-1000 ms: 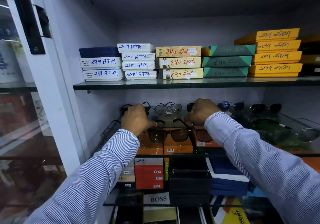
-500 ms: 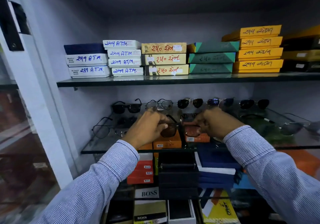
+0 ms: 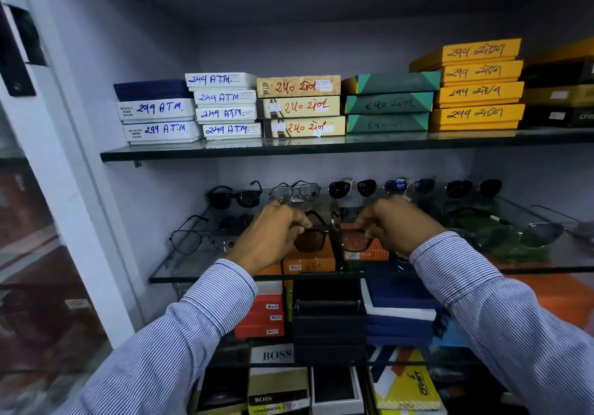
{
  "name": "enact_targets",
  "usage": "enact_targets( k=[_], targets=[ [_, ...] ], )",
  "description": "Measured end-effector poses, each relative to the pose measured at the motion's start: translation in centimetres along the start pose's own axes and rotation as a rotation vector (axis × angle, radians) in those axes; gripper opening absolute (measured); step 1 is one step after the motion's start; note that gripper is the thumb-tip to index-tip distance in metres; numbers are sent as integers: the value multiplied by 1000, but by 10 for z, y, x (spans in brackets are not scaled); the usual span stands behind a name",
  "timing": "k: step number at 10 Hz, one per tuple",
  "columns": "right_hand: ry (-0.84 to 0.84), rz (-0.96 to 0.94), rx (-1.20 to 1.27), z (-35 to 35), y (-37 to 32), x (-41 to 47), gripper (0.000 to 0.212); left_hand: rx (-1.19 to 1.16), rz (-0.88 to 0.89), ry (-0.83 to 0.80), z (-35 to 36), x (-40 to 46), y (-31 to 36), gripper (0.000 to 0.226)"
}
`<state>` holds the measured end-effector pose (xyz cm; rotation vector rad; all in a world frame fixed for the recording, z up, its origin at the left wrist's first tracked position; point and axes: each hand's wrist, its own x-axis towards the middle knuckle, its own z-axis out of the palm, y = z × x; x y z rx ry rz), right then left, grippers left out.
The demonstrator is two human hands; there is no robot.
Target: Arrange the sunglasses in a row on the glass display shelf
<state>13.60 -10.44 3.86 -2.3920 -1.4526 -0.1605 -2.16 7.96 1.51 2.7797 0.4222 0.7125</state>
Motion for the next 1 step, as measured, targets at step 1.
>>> enact_targets(
  k=[1],
  targets=[
    [36,14,22,-8,0,-3,31,29,35,64,-1,-3,7,29]
  ],
)
